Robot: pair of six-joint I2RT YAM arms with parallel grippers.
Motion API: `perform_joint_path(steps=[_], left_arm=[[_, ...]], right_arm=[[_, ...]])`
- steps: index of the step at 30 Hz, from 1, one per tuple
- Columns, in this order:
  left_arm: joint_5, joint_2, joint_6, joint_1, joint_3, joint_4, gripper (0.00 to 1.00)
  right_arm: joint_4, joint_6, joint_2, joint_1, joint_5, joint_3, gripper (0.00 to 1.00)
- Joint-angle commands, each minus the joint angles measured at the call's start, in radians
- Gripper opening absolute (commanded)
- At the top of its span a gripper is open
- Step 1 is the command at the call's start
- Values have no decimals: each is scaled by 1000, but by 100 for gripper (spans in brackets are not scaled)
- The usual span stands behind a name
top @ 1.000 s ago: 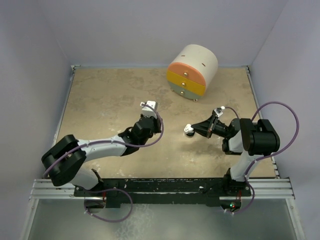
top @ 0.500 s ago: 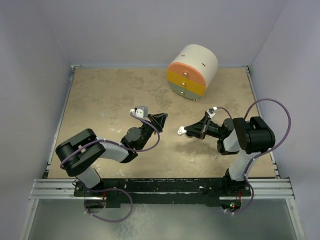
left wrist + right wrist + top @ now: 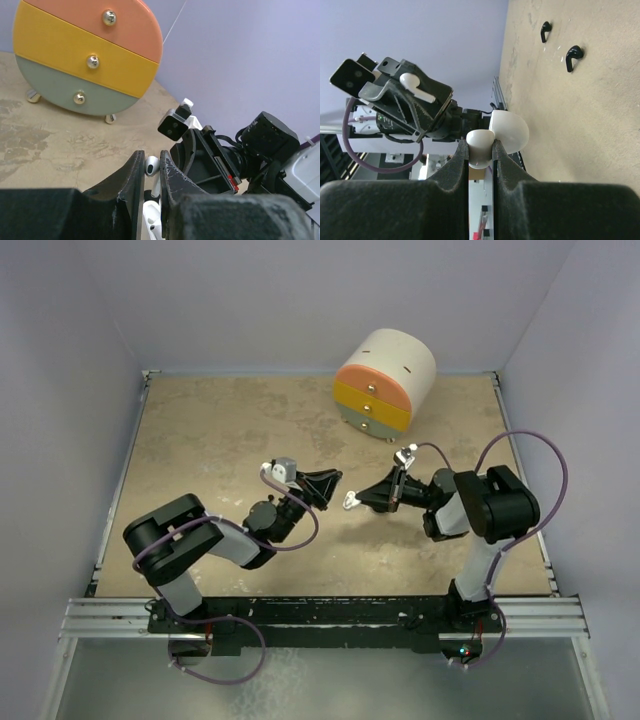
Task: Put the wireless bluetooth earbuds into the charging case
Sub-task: Adjust the earbud at the center of the board.
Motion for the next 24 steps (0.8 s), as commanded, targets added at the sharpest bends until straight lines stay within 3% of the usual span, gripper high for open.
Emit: perform_joint_path(steps=[1, 24], left_arm=[[44, 1, 60, -21, -3, 202, 0], [96, -15, 153, -26, -34, 203, 0]], right_arm=[[794, -46, 30, 30, -13, 35, 0], [794, 12, 80, 33, -90, 98, 0]])
